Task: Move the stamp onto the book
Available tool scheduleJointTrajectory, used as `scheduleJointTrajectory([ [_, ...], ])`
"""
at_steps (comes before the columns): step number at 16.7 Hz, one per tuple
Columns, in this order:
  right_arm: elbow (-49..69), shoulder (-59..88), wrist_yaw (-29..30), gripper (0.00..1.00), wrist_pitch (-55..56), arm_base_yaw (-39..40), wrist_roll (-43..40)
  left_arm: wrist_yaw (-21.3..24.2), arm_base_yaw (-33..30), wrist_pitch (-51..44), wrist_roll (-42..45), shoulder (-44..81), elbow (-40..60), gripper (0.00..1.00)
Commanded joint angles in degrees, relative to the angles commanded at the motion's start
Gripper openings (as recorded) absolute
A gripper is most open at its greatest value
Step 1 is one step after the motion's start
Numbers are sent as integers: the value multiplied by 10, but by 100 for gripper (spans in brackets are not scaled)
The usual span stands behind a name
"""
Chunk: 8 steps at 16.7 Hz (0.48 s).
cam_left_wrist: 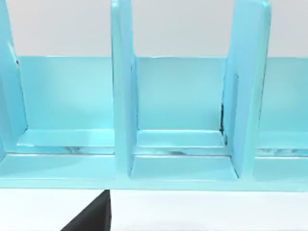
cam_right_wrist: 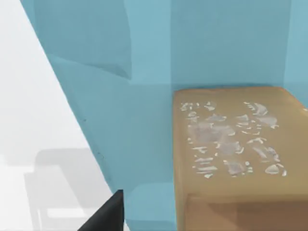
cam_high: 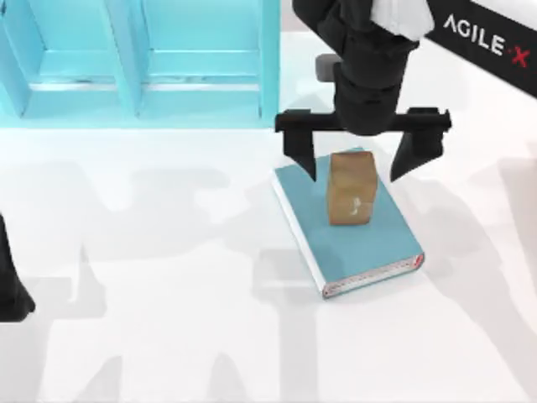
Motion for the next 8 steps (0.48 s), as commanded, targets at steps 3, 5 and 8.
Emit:
scheduleJointTrajectory([
  [3,0,0,0,100,0,0,0,0,0,0,0,0,0,100],
  [5,0,0,0,100,0,-1,0,0,0,0,0,0,0,100],
  [8,23,6,0,100,-22,-1,1,0,0,0,0,0,0,100],
])
